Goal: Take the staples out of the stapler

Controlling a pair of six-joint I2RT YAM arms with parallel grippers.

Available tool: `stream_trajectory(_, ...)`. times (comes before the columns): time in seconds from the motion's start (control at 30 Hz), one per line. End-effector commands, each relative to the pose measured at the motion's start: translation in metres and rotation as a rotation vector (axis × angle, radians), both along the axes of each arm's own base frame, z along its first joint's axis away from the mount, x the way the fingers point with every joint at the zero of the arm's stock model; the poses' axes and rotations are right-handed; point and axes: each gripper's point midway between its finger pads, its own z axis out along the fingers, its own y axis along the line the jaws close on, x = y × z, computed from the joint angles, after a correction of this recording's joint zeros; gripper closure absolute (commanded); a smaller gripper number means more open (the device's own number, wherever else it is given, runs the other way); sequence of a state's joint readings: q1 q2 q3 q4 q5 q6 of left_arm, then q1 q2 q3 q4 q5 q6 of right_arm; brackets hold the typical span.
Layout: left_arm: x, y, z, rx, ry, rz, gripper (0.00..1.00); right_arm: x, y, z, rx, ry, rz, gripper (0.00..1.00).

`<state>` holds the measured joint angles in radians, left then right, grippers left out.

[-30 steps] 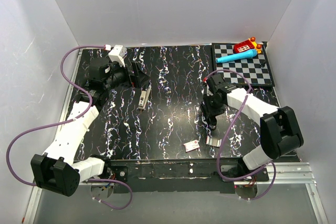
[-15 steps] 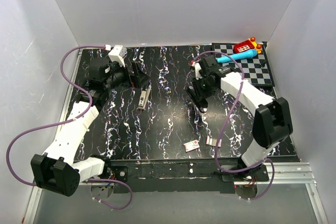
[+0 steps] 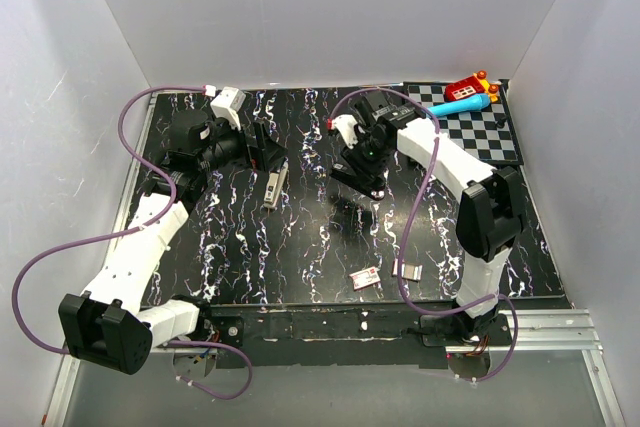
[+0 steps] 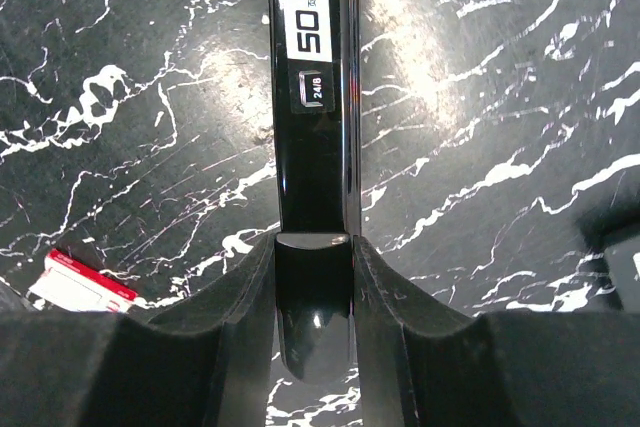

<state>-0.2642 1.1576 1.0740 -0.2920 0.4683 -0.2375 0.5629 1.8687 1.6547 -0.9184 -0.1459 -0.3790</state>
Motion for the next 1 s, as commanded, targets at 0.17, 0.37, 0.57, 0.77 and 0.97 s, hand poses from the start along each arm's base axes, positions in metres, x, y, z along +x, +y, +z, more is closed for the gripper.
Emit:
stream_trajectory(0.17, -0.007, -0.006, 0.006, -0.007, -0.034, -0.053, 0.02, 0.025, 0.033, -0.005, 0.044, -0.087, 0.290, 0.87)
stream_trajectory(0.37, -0.006, -0.006, 0.005, -0.007, -0.030, -0.053, 0.02, 0.037, 0.049, -0.027, -0.014, -0.128, 0.366, 0.83)
stream_trajectory(0.57, -0.006, -0.005, 0.004, -0.005, -0.029, -0.045, 0.02, 0.036, 0.063, -0.034, -0.008, -0.123, 0.407, 0.74)
stream_trajectory(0.77, -0.006, -0.006, 0.005, -0.006, -0.033, -0.052, 0.02, 0.039, 0.070, -0.036, 0.000, -0.126, 0.400, 0.64)
stream_trajectory(0.97, -0.007, -0.007, 0.004, -0.007, -0.035, -0.063, 0.02, 0.041, 0.071, -0.033, 0.005, -0.140, 0.396, 0.53)
